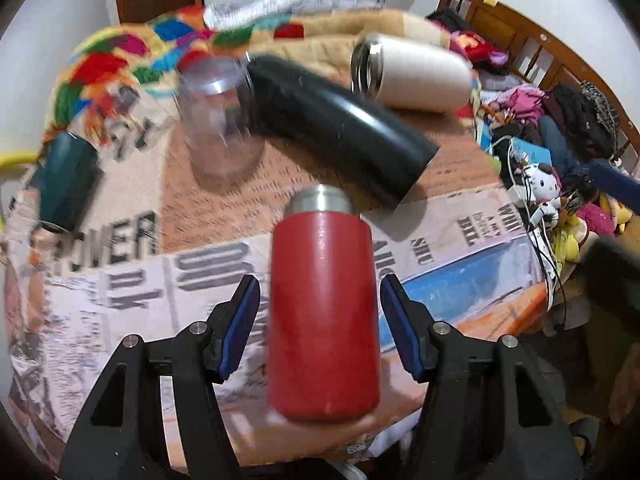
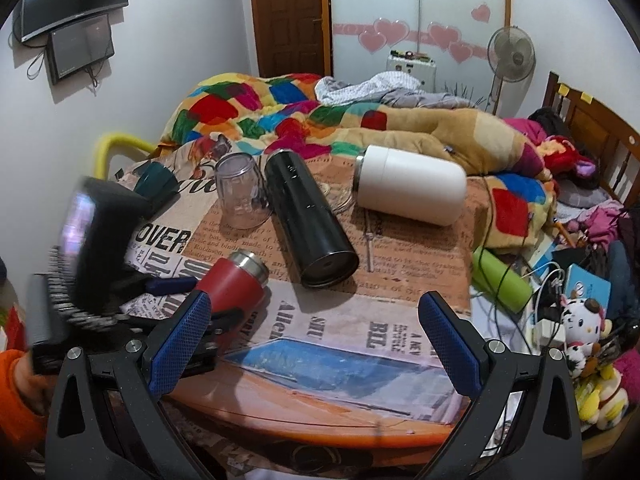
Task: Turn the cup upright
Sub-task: 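Open the left tool and withdraw while the right tool grasps the red bottle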
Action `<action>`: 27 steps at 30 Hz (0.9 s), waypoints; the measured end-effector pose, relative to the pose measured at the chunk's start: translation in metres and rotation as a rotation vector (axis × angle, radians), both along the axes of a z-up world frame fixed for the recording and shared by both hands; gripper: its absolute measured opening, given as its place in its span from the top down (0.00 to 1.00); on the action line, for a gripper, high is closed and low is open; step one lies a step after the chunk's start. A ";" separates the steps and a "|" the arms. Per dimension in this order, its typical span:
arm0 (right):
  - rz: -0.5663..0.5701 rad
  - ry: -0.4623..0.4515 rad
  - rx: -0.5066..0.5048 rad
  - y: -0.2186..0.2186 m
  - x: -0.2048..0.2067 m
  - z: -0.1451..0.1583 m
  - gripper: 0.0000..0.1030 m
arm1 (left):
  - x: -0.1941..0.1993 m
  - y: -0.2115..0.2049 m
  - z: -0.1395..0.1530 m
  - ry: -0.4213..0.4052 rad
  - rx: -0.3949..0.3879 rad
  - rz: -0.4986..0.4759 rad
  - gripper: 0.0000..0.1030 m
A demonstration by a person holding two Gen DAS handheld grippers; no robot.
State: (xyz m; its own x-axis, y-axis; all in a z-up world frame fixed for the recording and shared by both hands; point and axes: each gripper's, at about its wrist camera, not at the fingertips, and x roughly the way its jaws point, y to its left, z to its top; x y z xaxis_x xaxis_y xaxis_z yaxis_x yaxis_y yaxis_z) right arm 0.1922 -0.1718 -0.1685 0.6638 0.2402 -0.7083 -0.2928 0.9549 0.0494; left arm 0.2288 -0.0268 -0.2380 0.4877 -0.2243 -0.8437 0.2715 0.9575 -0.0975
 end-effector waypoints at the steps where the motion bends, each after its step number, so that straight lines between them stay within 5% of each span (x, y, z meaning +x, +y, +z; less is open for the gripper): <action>1: 0.001 0.007 -0.009 0.003 0.001 -0.002 0.00 | -0.005 0.004 0.006 -0.025 0.002 0.004 0.38; 9: 0.060 0.103 0.028 0.035 0.017 -0.022 0.00 | -0.046 0.060 0.035 -0.159 0.059 0.157 0.36; 14: 0.100 0.236 0.048 0.064 0.042 -0.053 0.02 | -0.056 0.101 0.039 -0.201 0.085 0.333 0.33; 19: 0.093 0.389 0.123 0.081 0.063 -0.083 0.06 | -0.061 0.124 0.036 -0.196 0.052 0.404 0.33; 22: 0.073 0.408 0.132 0.085 0.069 -0.088 0.22 | -0.064 0.127 0.035 -0.206 0.054 0.422 0.33; 27: 0.088 0.437 0.165 0.087 0.072 -0.094 0.31 | -0.069 0.122 0.033 -0.212 0.060 0.408 0.33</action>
State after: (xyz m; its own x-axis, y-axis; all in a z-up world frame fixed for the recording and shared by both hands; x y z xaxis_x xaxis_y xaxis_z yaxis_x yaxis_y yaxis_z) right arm 0.2644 -0.0845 -0.2623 0.2841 0.4148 -0.8644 -0.2897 0.8966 0.3350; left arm 0.1599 0.0956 -0.2047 0.6890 0.0680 -0.7216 -0.1203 0.9925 -0.0214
